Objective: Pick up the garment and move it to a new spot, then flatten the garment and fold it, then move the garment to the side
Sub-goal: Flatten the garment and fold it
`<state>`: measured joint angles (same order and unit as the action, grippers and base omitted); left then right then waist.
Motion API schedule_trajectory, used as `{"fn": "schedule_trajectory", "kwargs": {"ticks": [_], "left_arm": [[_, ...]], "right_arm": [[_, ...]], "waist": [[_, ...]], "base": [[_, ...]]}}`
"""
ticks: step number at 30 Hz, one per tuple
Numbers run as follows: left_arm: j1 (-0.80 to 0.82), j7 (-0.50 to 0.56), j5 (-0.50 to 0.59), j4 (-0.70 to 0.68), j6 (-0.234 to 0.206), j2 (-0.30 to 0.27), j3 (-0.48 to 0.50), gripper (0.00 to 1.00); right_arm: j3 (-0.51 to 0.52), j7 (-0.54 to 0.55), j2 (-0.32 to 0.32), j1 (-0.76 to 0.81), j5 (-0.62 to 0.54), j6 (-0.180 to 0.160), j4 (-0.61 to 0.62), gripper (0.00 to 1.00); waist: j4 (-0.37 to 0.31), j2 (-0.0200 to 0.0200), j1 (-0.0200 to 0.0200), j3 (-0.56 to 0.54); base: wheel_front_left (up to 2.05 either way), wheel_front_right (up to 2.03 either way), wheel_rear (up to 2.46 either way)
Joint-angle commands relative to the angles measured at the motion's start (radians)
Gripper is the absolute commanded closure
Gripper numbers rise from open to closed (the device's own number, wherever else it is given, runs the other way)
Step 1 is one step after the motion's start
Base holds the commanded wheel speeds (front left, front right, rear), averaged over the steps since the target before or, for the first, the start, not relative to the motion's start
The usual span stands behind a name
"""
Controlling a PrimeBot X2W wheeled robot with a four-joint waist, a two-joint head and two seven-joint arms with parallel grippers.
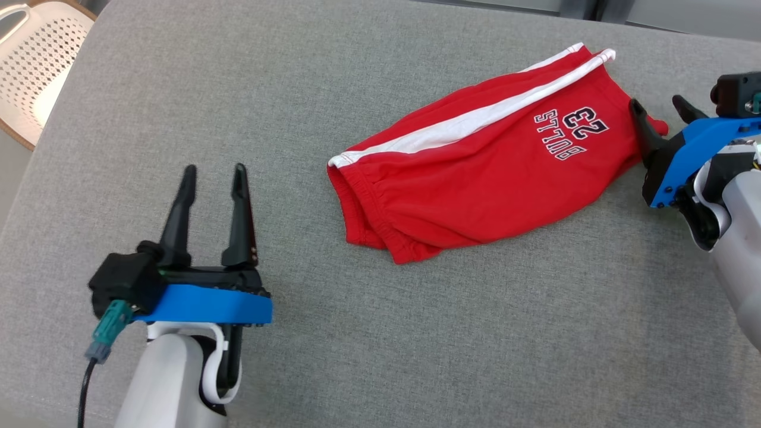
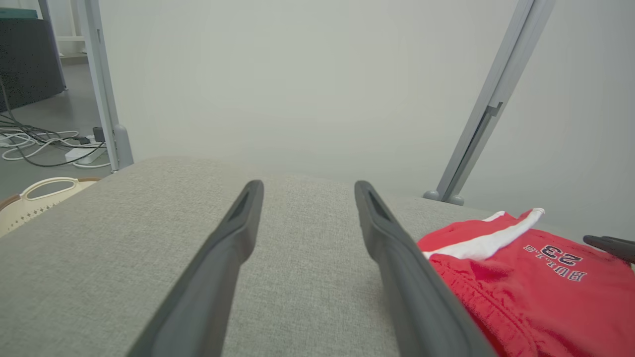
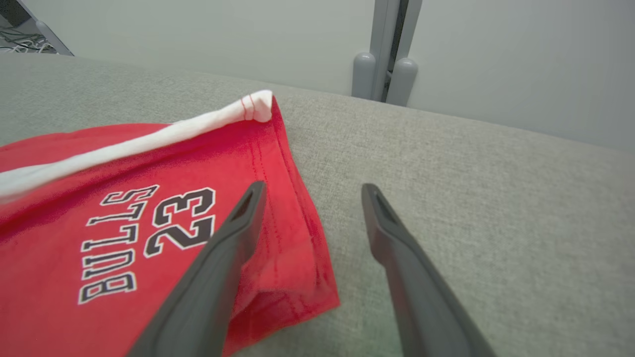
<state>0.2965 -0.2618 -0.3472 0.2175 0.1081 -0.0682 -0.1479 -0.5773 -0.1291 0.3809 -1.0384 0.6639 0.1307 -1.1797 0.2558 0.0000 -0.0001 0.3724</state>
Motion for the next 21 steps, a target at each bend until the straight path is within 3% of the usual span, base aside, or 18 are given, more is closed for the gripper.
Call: {"fn": "schedule_trajectory", "kwargs": {"ticks": [1,7,13,14,16,21], "left_arm": [[-0.017,-0.004,0.030,-0.025,-0.010,0.007,0.033,0.00],[-0.039,-0.004,0.097,-0.086,-0.030,0.017,0.117,0.00],[-0.058,-0.004,0.089,-0.107,-0.057,0.018,0.114,0.00],[-0.062,-0.004,0.087,-0.108,-0.061,0.018,0.113,0.00],[-0.066,-0.004,0.085,-0.104,-0.065,0.018,0.109,0.00],[-0.070,-0.004,0.105,-0.091,-0.068,0.018,0.104,0.00]], "right_arm": [[-0.012,0.014,0.005,0.014,0.010,0.000,-0.008,0.00],[-0.042,0.044,0.007,0.026,0.027,0.000,-0.029,0.00],[-0.069,0.076,-0.001,0.036,0.043,0.000,-0.042,0.00],[-0.076,0.084,-0.006,0.041,0.047,0.000,-0.039,0.51],[-0.084,0.087,-0.009,0.046,0.058,0.000,-0.026,1.00],[-0.088,0.045,-0.010,0.051,0.094,0.000,0.003,1.00]], "waist": [[0.004,0.0000,0.0001,0.004],[0.016,0.0000,0.0001,0.011],[0.024,0.0000,0.0001,0.019],[0.024,0.0000,0.0001,0.018],[0.023,0.0000,0.0001,0.016],[0.004,0.0000,0.0001,-0.007]], "base": [[0.00,0.00,0.00],[0.00,0.00,0.00],[0.00,0.00,0.00],[0.00,0.00,0.00],[0.00,0.00,0.00],[0.00,0.00,0.00]]}}
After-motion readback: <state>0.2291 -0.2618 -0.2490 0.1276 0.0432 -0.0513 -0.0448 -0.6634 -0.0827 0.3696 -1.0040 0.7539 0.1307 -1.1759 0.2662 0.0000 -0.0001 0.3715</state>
